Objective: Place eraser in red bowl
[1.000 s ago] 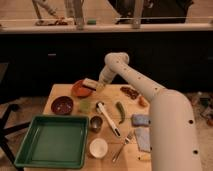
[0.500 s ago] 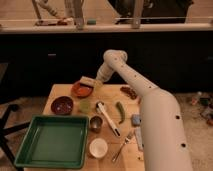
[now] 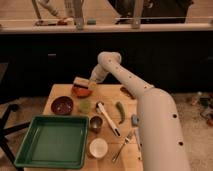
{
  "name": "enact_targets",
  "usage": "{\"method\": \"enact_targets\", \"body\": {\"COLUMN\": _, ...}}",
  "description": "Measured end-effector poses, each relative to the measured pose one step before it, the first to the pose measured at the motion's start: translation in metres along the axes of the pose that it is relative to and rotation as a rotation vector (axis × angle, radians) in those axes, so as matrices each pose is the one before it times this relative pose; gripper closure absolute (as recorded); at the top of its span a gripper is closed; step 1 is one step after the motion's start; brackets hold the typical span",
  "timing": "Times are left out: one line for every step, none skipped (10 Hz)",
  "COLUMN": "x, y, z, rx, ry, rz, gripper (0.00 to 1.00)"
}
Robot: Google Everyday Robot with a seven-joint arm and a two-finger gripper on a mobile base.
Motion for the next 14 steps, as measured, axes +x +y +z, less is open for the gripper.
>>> {"method": "enact_targets", "body": {"x": -0.00146, "y": 0.0001, "z": 0.00191, "rx": 0.0037, "ry": 0.00132, "rz": -0.01296, "gripper": 1.0}}
{"method": "enact_targets", "body": {"x": -0.00471, "y": 0.00064, "z": 0.00418, "rx": 0.0004, "ry": 0.00166, "rz": -0.01605, "gripper": 1.0}}
{"method": "enact_targets", "body": {"x": -0.00381, "y": 0.00026, "z": 0.00479, "rx": -0.00234, "ry": 0.00216, "rz": -0.01227, "gripper": 1.0}}
{"method": "enact_targets", "body": {"x": -0.00157, "y": -0.00133, "z": 0.00226, "rx": -0.00022, "ry": 0.00214, "rz": -0.00515, "gripper": 1.0}}
{"method": "enact_targets", "body": {"x": -0.00343, "y": -0.00246, "z": 0.00557, "rx": -0.00359, "ry": 0.00434, "rz": -0.00815, "gripper": 1.0}}
{"method": "enact_targets", "body": {"x": -0.00238, "y": -0.00259, "z": 0.00425, "rx": -0.00243, "ry": 0.00272, "rz": -0.00273, "gripper": 1.0}}
{"method": "enact_targets", "body": {"x": -0.00039, "y": -0.0025, "z": 0.00375, "rx": -0.00198, "ry": 0.00409, "rz": 0.00076, "gripper": 1.0}}
{"method": "enact_targets", "body": {"x": 0.00033, "y": -0.00356, "z": 0.00335, "rx": -0.00107, "ry": 0.00456, "rz": 0.00418, "gripper": 1.0}}
{"method": "enact_targets", "body": {"x": 0.00164, "y": -0.00287, "z": 0.00265, "rx": -0.00132, "ry": 0.00443, "rz": 0.00632, "gripper": 1.0}}
{"method": "enact_targets", "body": {"x": 0.0016, "y": -0.00177, "z": 0.00176, "rx": -0.00148, "ry": 0.00401, "rz": 0.0049, "gripper": 1.0}}
{"method": "enact_targets", "body": {"x": 0.00211, "y": -0.00173, "z": 0.00174, "rx": -0.00103, "ry": 0.0036, "rz": 0.00647, "gripper": 1.0}}
{"method": "enact_targets", "body": {"x": 0.00395, "y": -0.0017, "z": 0.00142, "rx": -0.00107, "ry": 0.0058, "rz": 0.01283, "gripper": 1.0}}
{"method": "enact_targets", "body": {"x": 0.00341, "y": -0.00081, "z": 0.0006, "rx": -0.00072, "ry": 0.00333, "rz": 0.00871, "gripper": 1.0}}
{"method": "enact_targets", "body": {"x": 0.00301, "y": -0.00068, "z": 0.00071, "rx": -0.00186, "ry": 0.00314, "rz": 0.00709, "gripper": 1.0}}
